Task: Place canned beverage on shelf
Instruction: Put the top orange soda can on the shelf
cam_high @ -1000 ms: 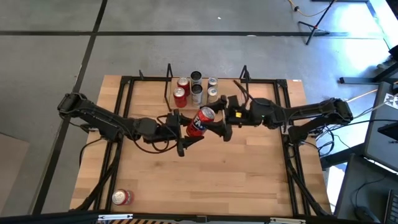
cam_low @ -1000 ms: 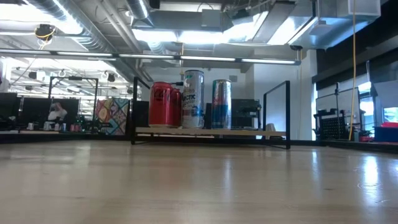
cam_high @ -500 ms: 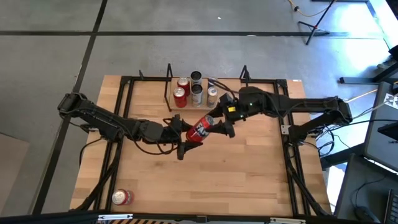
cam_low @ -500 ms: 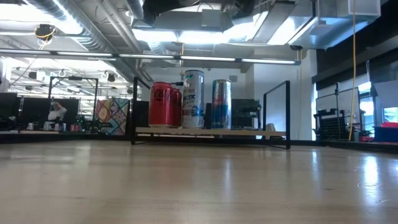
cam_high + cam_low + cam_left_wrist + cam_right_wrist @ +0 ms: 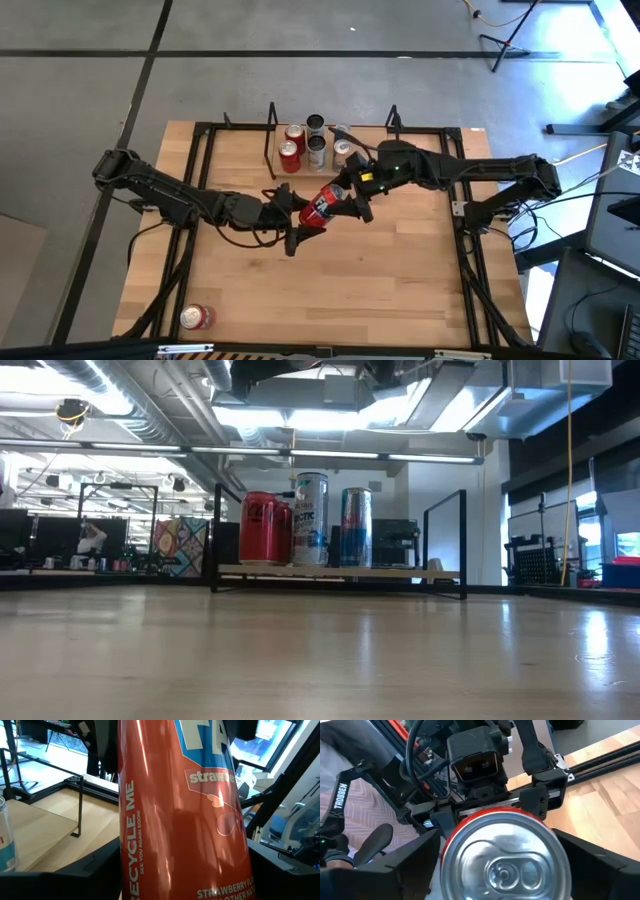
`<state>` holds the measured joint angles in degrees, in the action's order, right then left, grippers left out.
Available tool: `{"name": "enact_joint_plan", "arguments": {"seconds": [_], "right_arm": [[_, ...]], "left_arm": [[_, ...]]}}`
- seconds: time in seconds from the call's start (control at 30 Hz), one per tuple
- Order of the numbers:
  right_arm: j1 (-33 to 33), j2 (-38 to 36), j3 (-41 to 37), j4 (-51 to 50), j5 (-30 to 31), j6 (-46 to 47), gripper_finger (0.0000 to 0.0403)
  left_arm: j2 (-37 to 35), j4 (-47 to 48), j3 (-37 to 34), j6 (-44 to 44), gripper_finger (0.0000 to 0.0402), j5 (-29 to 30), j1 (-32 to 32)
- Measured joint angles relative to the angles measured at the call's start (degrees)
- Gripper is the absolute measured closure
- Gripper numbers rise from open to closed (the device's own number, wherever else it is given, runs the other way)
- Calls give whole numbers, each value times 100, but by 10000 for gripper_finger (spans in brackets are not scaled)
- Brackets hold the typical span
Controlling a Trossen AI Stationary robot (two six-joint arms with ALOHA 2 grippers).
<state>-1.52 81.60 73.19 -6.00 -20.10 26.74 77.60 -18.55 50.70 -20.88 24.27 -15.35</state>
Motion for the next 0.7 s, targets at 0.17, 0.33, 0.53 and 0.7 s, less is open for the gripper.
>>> {"name": "enact_joint_plan", "arguments": {"seconds": [0.17,0.33,0.53,0.7], "right_arm": [[-2,0,-2,-39,-2,-31,115],[-2,0,-2,-50,-4,-120,125],[-2,1,-2,-42,-5,-179,126],[-77,-143,-15,-374,7,-337,125]], "left_arm": [[0,-1,0,0,108,0,0],[0,11,0,26,108,20,0],[0,-17,0,7,80,128,-4],[-209,154,9,115,55,177,-20]]}}
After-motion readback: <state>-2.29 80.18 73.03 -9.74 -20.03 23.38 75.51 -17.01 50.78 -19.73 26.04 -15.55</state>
